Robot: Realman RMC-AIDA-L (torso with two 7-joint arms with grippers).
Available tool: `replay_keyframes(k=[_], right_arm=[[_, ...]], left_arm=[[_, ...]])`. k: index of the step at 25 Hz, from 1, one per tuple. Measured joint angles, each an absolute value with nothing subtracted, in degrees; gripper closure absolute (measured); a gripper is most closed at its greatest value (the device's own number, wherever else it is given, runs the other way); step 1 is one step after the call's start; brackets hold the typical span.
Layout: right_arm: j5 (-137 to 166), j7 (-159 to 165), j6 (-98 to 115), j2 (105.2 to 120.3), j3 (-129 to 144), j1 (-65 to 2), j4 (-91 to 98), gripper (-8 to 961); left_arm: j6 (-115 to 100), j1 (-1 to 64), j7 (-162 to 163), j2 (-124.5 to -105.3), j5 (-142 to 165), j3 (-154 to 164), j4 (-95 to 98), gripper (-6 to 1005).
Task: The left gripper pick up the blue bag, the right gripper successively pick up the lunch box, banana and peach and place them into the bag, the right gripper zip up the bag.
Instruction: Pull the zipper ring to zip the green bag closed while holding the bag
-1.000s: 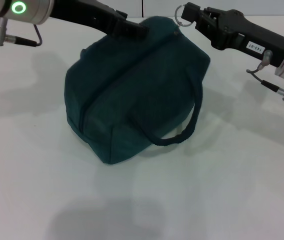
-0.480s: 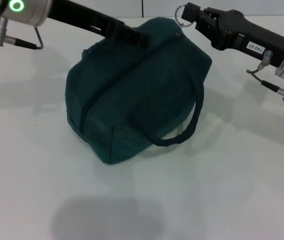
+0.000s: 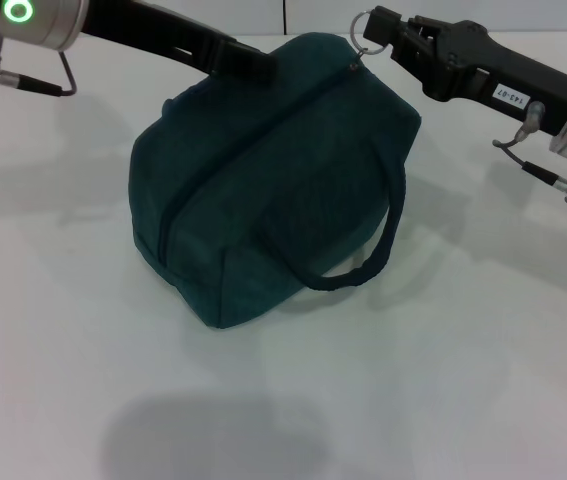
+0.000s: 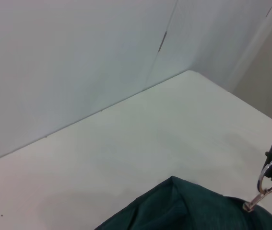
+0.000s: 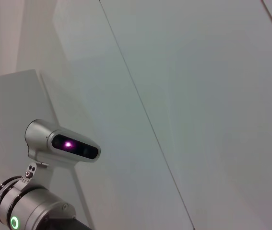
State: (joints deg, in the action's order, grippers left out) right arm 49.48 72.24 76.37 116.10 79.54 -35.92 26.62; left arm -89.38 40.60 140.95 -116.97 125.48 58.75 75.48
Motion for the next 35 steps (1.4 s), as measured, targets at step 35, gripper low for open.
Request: replay_keyframes(k=[35], right_arm=[[43.6, 72.2, 72.9, 115.59, 78.3, -35.5, 21.6, 945]], left_arm=[[-92.2, 41.9, 137.2, -116.09, 123.1, 58.6, 72.5, 967]])
